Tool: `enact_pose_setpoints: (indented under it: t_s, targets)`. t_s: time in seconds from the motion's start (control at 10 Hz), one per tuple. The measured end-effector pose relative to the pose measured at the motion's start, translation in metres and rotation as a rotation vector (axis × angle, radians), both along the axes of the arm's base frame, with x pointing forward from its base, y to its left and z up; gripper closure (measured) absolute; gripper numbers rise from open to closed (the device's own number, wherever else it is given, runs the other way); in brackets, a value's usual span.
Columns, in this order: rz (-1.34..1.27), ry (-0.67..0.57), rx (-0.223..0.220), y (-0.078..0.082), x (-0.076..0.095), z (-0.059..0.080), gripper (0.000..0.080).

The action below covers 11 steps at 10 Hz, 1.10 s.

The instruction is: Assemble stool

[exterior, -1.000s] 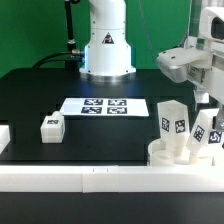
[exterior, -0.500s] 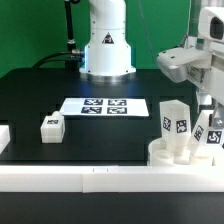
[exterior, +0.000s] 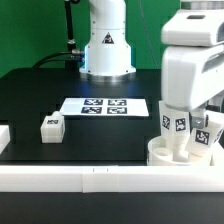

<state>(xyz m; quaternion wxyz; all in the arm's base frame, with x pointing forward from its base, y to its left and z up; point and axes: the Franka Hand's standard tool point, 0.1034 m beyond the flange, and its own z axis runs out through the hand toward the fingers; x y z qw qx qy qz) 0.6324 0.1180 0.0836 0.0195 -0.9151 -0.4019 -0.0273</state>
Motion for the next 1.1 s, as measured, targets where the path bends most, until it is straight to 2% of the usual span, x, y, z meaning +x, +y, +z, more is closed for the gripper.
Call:
enact_pose_setpoints:
  t_s: [0.5, 0.7, 1.1]
  targets:
    - [-0.481, 0.002, 0.033, 0.002, 0.001, 0.000, 0.0462]
    - [-0.813, 0.027, 0.072, -0.001, -0.003, -0.001, 0.0462]
    - [-1.403, 0.048, 0.118, -0.001, -0.009, -0.002, 0.0462]
